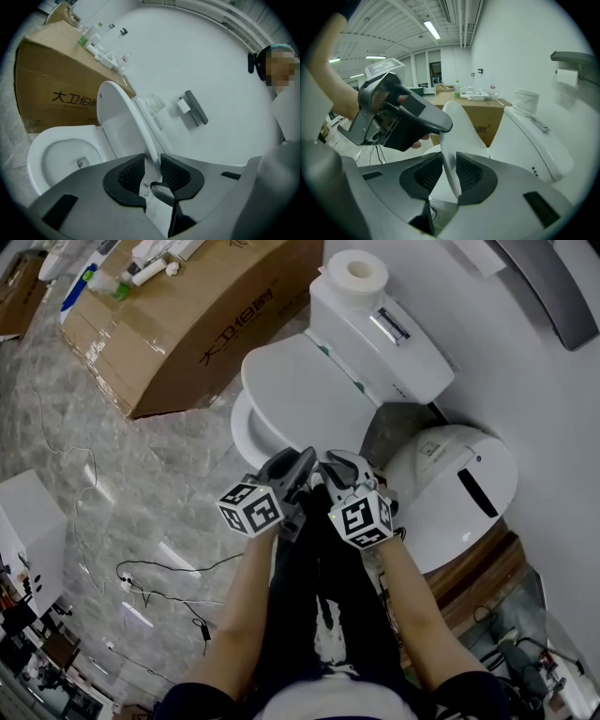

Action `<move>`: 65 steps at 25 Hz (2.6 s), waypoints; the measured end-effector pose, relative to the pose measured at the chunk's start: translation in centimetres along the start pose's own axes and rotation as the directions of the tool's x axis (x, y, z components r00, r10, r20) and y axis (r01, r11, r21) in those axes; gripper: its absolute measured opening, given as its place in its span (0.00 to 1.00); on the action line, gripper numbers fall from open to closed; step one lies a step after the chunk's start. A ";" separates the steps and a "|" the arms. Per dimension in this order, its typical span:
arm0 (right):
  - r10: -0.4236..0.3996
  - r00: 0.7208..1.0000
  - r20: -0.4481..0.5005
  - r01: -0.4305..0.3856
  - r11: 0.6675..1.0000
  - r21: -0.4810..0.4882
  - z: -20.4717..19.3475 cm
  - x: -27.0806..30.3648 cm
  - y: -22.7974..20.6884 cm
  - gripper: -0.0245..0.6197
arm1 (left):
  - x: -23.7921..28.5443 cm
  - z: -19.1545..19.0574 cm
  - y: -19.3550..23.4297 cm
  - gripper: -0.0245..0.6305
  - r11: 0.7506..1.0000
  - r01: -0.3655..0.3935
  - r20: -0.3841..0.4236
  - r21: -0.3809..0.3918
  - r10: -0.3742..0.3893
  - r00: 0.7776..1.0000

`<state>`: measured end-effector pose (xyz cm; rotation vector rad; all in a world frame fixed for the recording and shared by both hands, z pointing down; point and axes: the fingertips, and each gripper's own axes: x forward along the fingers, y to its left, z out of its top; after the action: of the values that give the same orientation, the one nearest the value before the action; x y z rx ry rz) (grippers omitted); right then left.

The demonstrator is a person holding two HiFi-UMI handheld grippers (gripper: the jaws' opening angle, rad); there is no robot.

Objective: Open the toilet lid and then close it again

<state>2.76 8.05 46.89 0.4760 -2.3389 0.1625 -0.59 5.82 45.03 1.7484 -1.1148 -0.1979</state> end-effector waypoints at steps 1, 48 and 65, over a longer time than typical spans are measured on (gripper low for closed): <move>0.009 1.000 -0.006 -0.009 1.000 -0.005 -0.1 0.2 0.3 0.15 | -0.1 -0.2 0.4 0.19 1.000 -0.013 -0.003 -0.008 0.013 1.000; 0.271 0.946 -0.177 -0.292 0.951 -0.104 -1.8 7.1 9.1 0.06 | -7.0 -9.4 14.6 0.21 0.915 -0.384 -0.282 -0.121 0.339 0.897; 0.281 0.939 -0.199 -0.304 0.948 -0.095 -7.6 11.0 10.6 0.06 | -7.3 -14.2 22.4 0.23 0.891 -0.382 -0.275 -0.246 0.314 0.909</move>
<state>-3.76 16.48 60.18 0.0440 -2.2099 0.1904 -9.47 19.20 67.33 1.2446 -1.1449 0.0595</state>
